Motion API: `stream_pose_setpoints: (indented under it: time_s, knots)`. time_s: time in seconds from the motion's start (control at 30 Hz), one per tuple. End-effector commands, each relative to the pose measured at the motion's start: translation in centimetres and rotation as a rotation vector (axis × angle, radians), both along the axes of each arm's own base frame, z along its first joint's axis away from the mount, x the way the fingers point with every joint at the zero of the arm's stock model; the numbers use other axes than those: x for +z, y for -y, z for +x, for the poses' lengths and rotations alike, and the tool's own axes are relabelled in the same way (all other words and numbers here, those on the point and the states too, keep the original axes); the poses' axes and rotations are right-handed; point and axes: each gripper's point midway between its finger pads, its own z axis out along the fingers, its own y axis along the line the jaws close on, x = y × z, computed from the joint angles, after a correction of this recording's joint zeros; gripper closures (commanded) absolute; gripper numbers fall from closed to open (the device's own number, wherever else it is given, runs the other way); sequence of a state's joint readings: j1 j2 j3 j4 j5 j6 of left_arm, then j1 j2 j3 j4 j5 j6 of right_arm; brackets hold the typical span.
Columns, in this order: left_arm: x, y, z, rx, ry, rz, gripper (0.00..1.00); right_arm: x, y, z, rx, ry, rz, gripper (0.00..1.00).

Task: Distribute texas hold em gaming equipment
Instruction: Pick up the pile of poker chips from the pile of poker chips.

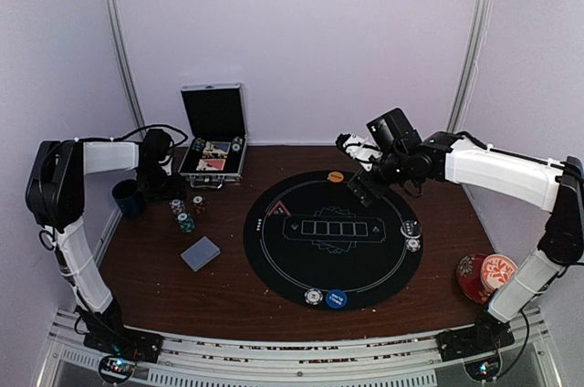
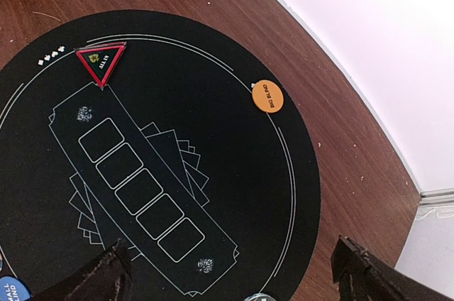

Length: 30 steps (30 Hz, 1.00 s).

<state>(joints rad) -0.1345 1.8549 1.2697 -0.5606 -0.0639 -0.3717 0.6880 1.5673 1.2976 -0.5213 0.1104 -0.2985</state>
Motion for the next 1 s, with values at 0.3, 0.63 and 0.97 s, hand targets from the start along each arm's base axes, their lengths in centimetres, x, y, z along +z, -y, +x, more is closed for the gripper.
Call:
stream_pose_setpoints:
  time_s: [0.3,0.63,0.97]
  knots:
    - [-1.0,0.5,0.6,-0.028,0.001,0.015,0.27,-0.3,0.1,0.1,-0.018,0.006,0.0,0.0]
    - [-1.7,1.1,0.5,-0.046,-0.018,0.016,0.32,-0.2,0.0,0.0,-0.016,0.009,0.001,0.0]
    - [-1.7,1.2,0.5,-0.05,-0.016,0.019,0.42,-0.1,0.0,0.0,-0.016,0.008,0.0,0.0]
